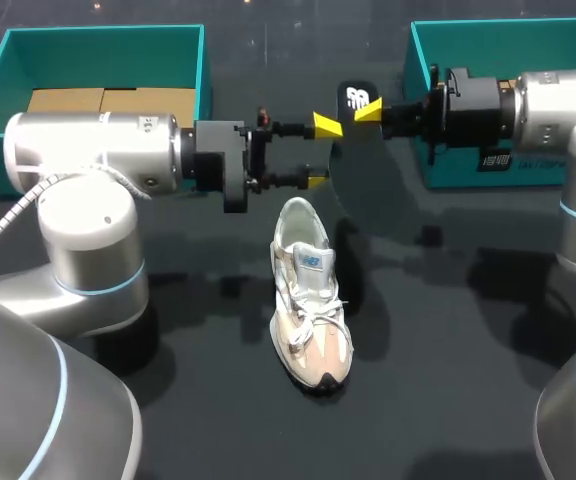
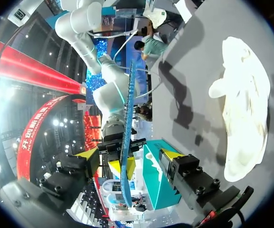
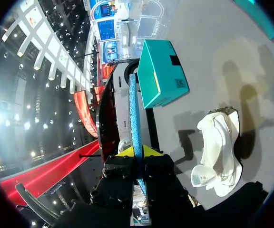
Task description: Take the shoe out of the shoebox, open the shoe tongue, remove and reinsert the insole, then place the shoe into the shoebox
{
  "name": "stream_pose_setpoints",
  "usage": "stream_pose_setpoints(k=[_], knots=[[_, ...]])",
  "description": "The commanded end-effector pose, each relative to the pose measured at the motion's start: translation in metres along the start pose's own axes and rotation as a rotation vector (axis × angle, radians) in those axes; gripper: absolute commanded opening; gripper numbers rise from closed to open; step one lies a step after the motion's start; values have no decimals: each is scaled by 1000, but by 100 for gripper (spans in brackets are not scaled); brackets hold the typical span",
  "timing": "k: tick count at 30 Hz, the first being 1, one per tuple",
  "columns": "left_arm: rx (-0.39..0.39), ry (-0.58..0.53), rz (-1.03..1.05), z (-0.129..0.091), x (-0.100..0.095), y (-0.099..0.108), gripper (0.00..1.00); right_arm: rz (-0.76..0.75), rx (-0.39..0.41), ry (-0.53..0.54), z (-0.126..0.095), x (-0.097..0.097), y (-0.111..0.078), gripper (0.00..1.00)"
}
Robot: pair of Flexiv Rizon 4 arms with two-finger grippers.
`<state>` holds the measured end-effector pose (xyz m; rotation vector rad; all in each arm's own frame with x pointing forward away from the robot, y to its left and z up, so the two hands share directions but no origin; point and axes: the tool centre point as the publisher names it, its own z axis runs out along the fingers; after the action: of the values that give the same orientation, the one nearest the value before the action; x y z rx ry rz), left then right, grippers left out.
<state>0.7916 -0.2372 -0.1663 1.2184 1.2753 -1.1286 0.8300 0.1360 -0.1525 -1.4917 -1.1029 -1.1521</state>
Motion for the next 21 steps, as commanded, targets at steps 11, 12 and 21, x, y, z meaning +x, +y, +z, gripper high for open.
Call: stream_pose_setpoints(k=[11, 12, 21], knots=[[-9, 14, -11, 12, 6, 8, 53, 6, -14, -14, 6, 0, 3, 0], [-10, 15, -11, 12, 6, 8, 50, 7, -15, -14, 6, 0, 3, 0], [-15, 22, -12, 16, 7, 11, 44, 9, -23, -16, 7, 0, 6, 0]])
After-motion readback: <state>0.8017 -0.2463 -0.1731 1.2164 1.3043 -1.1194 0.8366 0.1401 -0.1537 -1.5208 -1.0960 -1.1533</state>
